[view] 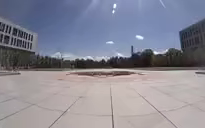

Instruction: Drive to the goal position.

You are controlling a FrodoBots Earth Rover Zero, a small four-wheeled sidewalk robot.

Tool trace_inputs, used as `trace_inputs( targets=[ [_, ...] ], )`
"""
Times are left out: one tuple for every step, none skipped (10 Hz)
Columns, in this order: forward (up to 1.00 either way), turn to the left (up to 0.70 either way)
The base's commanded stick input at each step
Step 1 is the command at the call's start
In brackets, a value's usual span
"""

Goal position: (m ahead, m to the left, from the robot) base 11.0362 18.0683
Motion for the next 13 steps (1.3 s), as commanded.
trace_inputs(
  targets=[
    [0.30, 0.00],
    [0.32, 0.00],
    [0.50, 0.00],
    [0.63, 0.00],
    [0.69, 0.00],
    [0.70, 0.00],
    [0.70, 0.00],
    [0.70, 0.00],
    [0.69, 0.00],
    [0.68, 0.00],
    [0.66, 0.00],
    [0.54, 0.00],
    [0.54, 0.00]
  ],
)
